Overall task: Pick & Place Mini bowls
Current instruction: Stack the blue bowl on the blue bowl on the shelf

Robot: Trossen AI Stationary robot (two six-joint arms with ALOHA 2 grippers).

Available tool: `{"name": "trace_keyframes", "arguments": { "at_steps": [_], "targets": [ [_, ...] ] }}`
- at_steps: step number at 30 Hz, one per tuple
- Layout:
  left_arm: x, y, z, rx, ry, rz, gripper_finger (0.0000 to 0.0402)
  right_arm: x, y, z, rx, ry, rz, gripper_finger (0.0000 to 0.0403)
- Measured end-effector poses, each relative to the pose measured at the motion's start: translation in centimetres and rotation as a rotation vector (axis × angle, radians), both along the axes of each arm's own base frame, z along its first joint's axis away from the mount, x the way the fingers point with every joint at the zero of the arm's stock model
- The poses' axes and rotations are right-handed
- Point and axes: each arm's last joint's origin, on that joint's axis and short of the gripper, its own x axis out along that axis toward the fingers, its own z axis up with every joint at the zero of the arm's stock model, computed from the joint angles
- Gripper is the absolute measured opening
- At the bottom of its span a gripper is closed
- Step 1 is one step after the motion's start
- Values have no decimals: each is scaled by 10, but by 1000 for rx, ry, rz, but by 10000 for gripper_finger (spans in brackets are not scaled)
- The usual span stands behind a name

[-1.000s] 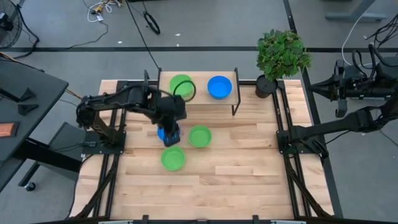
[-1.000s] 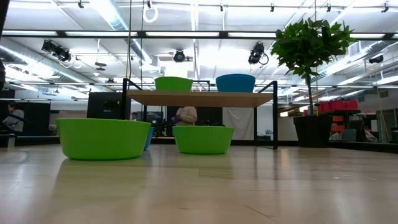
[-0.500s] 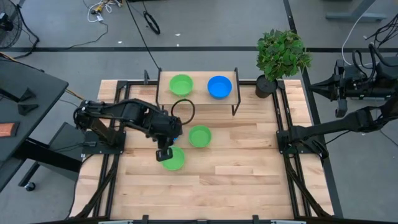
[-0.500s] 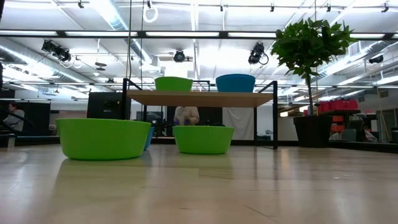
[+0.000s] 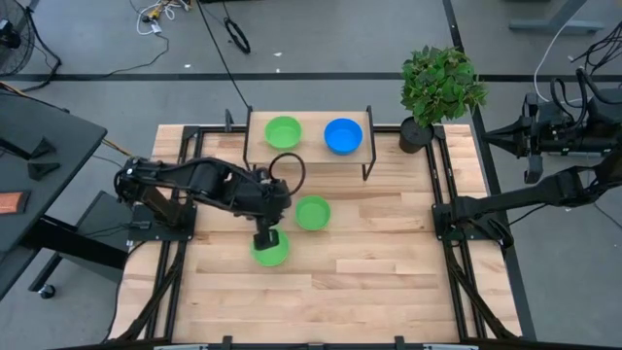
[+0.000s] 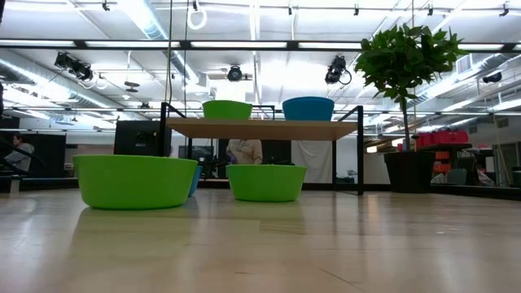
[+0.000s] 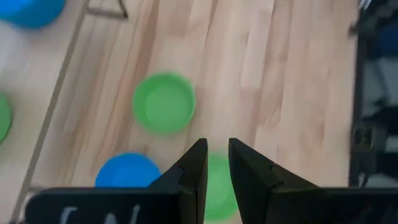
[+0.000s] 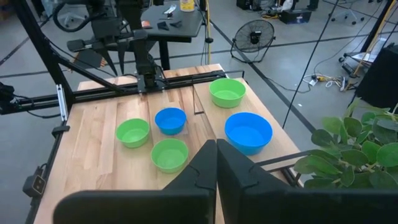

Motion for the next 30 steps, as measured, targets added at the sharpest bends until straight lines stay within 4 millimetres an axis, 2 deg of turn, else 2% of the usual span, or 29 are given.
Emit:
{"name": "trace_keyframes", "arguments": {
  "at_steps": [6,9,17,24,30],
  "targets": [
    [14,4,2,-7,-117,-6,69,0,0,0,-3,1,2,8],
    [21,5,-6,-8,-129,0,69,0,0,0,-3,1,1,8],
    [20,6,-25,-16,-105,2,69,0,0,0,1,0,9,8],
    [12,6,-47,-34,-52,-10,69,0,0,0,3,0,8,8],
    [-6,9,-65,-52,7,-7,69,0,0,0,3,0,8,8]
  ]
}}
